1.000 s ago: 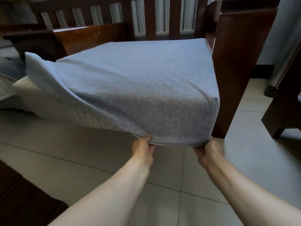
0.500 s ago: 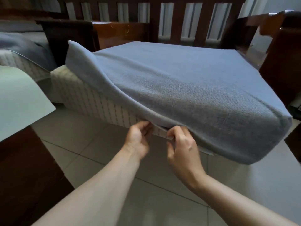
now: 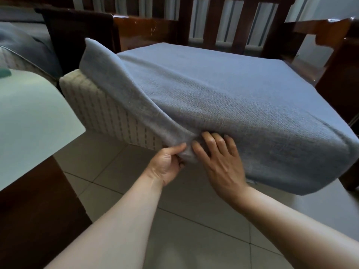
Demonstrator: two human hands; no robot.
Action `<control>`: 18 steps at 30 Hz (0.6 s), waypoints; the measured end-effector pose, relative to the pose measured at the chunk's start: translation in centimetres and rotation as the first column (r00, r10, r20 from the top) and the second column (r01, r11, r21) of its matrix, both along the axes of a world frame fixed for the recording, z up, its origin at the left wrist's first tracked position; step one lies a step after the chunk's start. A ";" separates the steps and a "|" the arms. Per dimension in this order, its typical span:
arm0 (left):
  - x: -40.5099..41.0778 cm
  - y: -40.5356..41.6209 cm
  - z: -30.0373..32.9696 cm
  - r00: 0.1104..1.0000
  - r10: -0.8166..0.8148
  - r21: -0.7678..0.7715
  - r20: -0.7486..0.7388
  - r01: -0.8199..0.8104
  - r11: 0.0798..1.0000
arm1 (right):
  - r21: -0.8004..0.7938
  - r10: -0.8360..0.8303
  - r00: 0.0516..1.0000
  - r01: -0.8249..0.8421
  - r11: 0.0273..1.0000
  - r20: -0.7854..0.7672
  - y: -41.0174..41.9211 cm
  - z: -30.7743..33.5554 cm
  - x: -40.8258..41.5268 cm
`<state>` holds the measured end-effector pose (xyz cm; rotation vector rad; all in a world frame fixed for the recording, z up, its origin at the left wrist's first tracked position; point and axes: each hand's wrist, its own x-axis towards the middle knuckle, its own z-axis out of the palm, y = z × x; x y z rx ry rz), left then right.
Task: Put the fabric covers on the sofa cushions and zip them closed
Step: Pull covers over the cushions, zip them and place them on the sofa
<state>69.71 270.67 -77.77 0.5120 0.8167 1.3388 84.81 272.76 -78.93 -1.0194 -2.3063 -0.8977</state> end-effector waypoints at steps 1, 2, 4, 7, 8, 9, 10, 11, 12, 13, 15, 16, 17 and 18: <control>0.2 0.3 -0.5 0.994 0.064 -0.065 -0.088 -0.070 0.995 | 0.007 0.002 1.000 -0.003 1.000 0.020 0.1 -0.4 0.0; 0.5 0.7 -1.0 0.977 0.131 -0.117 -0.168 -0.151 0.982 | 0.014 0.001 0.999 -0.002 1.000 0.037 0.1 -0.7 0.0; 1.1 1.3 -1.3 0.939 0.225 -0.162 -0.260 -0.272 0.949 | 0.029 -0.005 0.999 0.003 1.000 0.054 0.1 -1.0 0.0; 0.6 0.3 -0.6 0.986 0.124 -0.148 -0.113 -0.140 0.979 | 0.041 -0.003 0.999 0.001 0.999 0.052 0.2 -0.8 -0.7; 0.1 -0.4 -0.5 0.996 0.081 -0.127 -0.023 -0.083 0.988 | 0.041 -0.001 0.999 -0.002 0.999 0.053 0.3 -0.9 -1.1; -0.5 -0.8 -0.5 0.997 0.055 -0.104 0.045 -0.050 0.993 | 0.035 -0.003 0.999 0.001 0.999 0.050 0.4 -1.1 -1.4; -1.0 -1.1 -0.6 0.996 0.049 -0.088 0.075 -0.042 0.995 | 0.030 -0.009 0.999 0.007 1.000 0.047 0.5 -1.4 -1.6; -1.4 -1.0 -0.6 0.996 0.053 -0.097 0.070 -0.046 0.994 | 0.027 -0.015 0.999 0.014 1.000 0.041 0.6 -1.8 -1.8; -1.7 -0.5 -0.6 0.997 0.071 -0.133 0.031 -0.067 0.989 | 0.027 -0.020 0.999 0.019 0.999 0.035 0.6 -2.1 -1.9; -1.6 0.0 -0.2 0.993 0.104 -0.191 -0.049 -0.111 0.975 | 0.030 -0.021 0.999 0.020 0.999 0.032 0.7 -2.4 -1.9; -1.2 1.5 0.2 0.934 0.224 -0.275 -0.279 -0.301 0.913 | 0.048 0.000 0.999 -0.002 0.999 0.032 0.9 -2.5 -2.0; -0.8 2.0 0.2 0.883 0.299 -0.278 -0.362 -0.408 0.869 | 0.060 0.017 0.999 -0.020 0.998 0.040 1.2 -2.5 -2.1; -0.5 2.4 -0.1 0.832 0.372 -0.255 -0.413 -0.497 0.830 | 0.072 0.031 0.998 -0.035 0.997 0.055 1.4 -2.5 -2.2; -0.3 2.8 -0.5 0.785 0.424 -0.222 -0.453 -0.560 0.798 | 0.086 0.038 0.997 -0.045 0.995 0.074 1.7 -2.5 -2.3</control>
